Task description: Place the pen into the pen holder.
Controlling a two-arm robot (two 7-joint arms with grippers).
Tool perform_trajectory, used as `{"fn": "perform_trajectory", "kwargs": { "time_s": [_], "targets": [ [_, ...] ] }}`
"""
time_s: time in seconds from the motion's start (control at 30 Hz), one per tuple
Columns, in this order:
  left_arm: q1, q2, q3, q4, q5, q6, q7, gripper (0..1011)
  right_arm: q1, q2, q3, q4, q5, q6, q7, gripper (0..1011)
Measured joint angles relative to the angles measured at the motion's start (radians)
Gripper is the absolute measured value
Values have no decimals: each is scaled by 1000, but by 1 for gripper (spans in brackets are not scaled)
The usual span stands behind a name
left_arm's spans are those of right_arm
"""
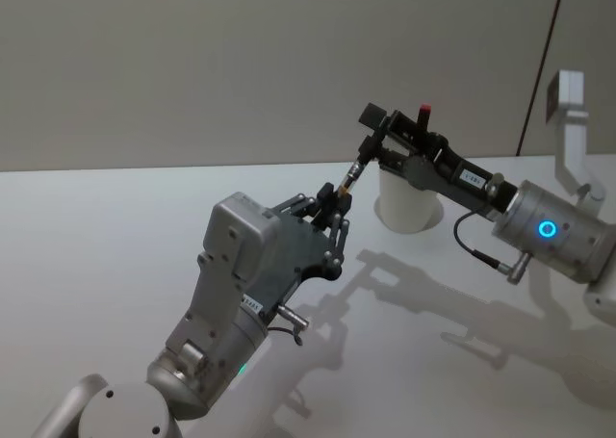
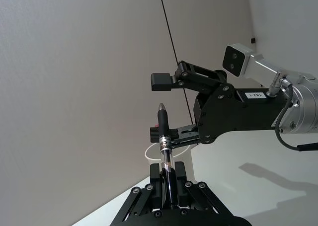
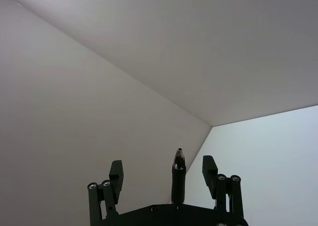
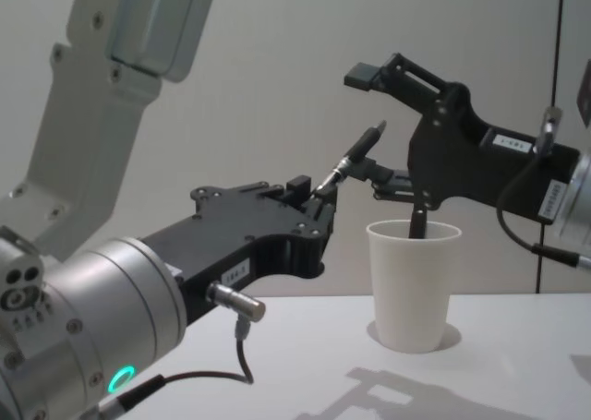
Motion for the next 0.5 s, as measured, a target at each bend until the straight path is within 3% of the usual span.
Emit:
{"fn": "perform_trajectory", "kwargs": {
  "time_s": [0.5],
  "targets": [
    [-1, -2, 0, 2, 2, 0, -1, 171, 11, 2, -19, 10, -41, -28, -5, 1002]
  ]
}}
